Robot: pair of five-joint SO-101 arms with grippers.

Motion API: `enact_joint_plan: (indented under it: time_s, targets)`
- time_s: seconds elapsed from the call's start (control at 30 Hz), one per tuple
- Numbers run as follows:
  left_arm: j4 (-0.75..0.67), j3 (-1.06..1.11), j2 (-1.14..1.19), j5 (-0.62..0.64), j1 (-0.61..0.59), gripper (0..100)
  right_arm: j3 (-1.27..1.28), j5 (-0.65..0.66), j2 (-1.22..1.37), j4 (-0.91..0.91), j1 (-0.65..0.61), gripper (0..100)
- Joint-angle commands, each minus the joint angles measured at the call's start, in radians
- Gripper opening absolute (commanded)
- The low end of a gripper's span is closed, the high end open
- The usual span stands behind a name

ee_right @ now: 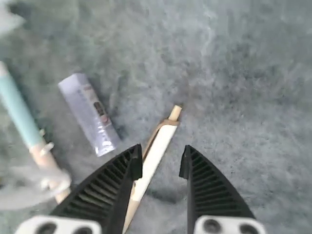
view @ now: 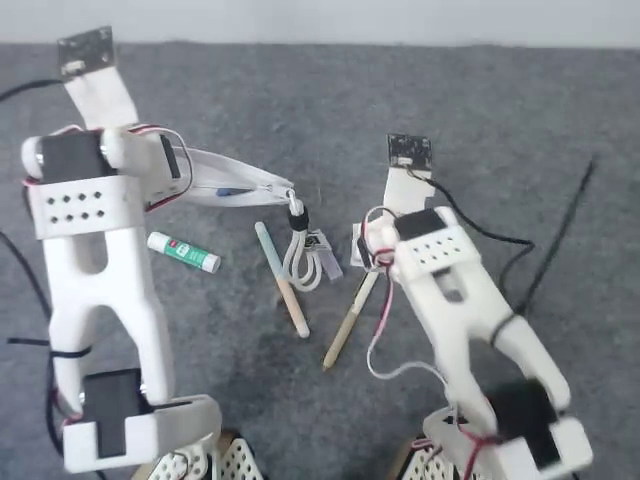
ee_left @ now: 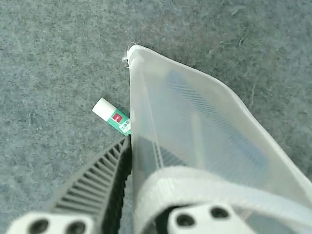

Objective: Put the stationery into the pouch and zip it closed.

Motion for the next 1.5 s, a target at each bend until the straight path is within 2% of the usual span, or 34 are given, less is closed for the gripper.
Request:
enact_joint_plan:
  time_s: [0.0, 0.63, 0.8, 0.83, 1.2, 1.47]
  targets:
    - [-0.037, 0.012, -0.005, 0.038, 0.003, 1, -0.106, -0.069, 0.065, -0.015, 0.015, 12.3]
    - [-0.057, 0.031, -0.003, 0.041, 0.005, 1, -0.331, -0.081, 0.444, -0.008, 0.033, 12.1]
    - [-0.057, 0.031, 0.002, 0.041, 0.003, 1, -0.356, -0.080, 0.486, -0.007, 0.030, 0.0]
    - [-0.057, 0.031, 0.003, 0.041, 0.003, 1, -0.361, -0.080, 0.490, 0.002, 0.028, 0.7]
    - [-0.057, 0.053, -0.002, 0.040, 0.003, 1, -0.491, -0.080, 0.486, 0.197, 0.038, 0.6]
    - [-0.058, 0.068, -0.003, 0.038, 0.005, 1, -0.712, -0.077, 0.486, 0.513, 0.038, 0.6]
